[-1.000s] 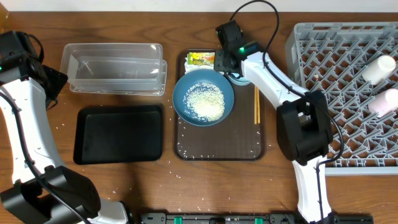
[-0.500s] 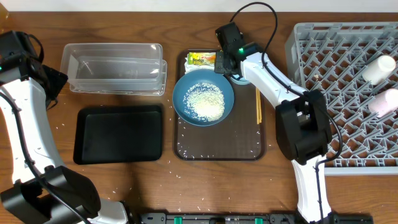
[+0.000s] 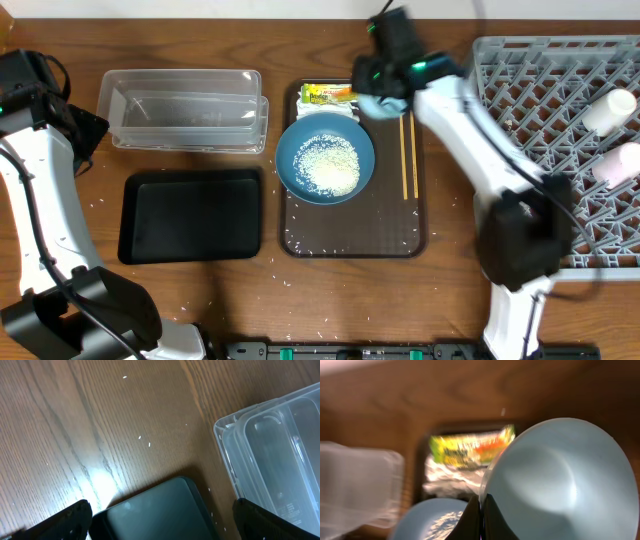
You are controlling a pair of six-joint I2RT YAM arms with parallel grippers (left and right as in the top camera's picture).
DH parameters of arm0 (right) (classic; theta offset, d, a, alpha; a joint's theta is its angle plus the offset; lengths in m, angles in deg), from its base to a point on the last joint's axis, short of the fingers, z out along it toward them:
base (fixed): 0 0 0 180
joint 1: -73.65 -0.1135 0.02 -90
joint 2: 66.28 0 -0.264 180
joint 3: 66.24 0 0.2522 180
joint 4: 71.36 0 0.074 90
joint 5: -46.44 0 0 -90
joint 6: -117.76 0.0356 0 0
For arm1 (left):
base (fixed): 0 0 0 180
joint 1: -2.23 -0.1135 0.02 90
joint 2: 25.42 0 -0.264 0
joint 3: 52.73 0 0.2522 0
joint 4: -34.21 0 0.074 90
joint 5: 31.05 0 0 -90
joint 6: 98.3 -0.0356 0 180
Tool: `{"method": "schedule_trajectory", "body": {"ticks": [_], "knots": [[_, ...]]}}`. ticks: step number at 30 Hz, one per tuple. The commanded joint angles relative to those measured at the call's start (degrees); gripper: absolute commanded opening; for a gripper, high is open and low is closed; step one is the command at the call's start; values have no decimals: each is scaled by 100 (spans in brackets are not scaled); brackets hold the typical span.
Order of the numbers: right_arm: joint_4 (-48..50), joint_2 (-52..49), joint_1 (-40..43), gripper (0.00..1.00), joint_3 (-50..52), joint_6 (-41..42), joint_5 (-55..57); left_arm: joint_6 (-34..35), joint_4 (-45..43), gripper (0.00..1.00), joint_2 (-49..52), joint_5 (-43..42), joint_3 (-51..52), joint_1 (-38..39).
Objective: Sort waste into correct bins and load items into the dishwasher rack
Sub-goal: 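Carry the light-blue plate to the rack's upper right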
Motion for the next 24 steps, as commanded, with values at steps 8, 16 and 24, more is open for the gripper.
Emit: {"method": "schedule_trajectory", "body": {"ticks": [8, 16, 24], "knots": [[-603, 1716, 1318, 1, -57, -396, -728, 26, -2, 93, 20, 46, -26, -17], [-962, 2192, 2892, 1, -55, -586, -1674, 26, -2, 93, 20, 46, -26, -17], [-1307, 2221, 4636, 1, -55, -911, -2684, 26, -2, 93, 20, 46, -26, -17]]}}
